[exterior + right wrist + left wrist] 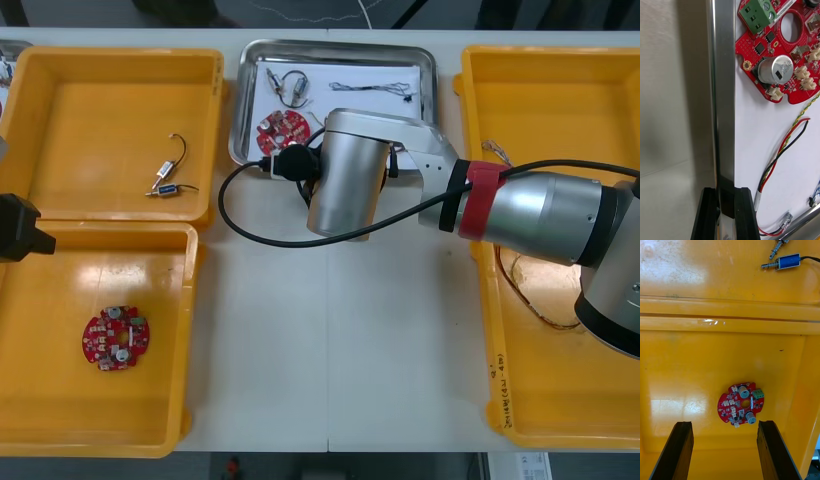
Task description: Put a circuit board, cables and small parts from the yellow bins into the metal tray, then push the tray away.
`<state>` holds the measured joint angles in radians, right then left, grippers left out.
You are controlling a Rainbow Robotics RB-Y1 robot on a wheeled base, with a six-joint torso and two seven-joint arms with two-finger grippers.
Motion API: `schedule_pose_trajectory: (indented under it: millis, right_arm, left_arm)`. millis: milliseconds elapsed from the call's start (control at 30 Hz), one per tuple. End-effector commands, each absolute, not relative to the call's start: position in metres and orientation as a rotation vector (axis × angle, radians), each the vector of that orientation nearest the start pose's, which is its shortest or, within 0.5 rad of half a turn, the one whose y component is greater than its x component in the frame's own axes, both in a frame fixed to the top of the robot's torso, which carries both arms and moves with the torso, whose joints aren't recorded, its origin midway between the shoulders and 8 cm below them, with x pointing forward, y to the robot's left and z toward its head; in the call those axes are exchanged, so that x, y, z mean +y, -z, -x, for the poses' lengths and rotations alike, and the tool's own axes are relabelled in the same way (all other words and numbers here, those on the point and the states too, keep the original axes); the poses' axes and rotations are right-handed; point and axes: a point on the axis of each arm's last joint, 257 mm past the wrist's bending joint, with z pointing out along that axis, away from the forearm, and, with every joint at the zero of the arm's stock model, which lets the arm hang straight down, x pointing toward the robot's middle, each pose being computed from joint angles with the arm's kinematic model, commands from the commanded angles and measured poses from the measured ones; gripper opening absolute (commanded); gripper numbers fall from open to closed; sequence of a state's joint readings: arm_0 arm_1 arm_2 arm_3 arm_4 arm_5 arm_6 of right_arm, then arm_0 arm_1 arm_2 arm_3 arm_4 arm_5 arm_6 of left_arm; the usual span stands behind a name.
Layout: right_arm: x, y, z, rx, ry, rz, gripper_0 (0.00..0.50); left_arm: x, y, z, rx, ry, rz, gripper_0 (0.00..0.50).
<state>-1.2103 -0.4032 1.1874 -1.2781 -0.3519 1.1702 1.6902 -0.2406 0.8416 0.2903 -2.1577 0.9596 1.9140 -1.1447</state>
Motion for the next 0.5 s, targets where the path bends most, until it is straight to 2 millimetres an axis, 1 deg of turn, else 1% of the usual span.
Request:
schedule_pose_trajectory:
  millis: [33,267,500]
  right_arm:
    - [-0.002,0.149,-0.625,1.626,0.828,1.585,0.0]
    - [-0.001,0.142,-0.634,1.598,0.831,1.59,0.0]
    - [-0.002,0.14,-0.638,1.605,0.822,1.588,0.0]
  left_arm:
    - [0.377,0.131,-0.379,2.669,-0.007,-0.011,0.5]
    - [0.377,0.131,-0.379,2.669,-0.007,-0.011,0.5]
    - [0.377,0.131,-0.379,2.669,-0.007,-0.011,0.5]
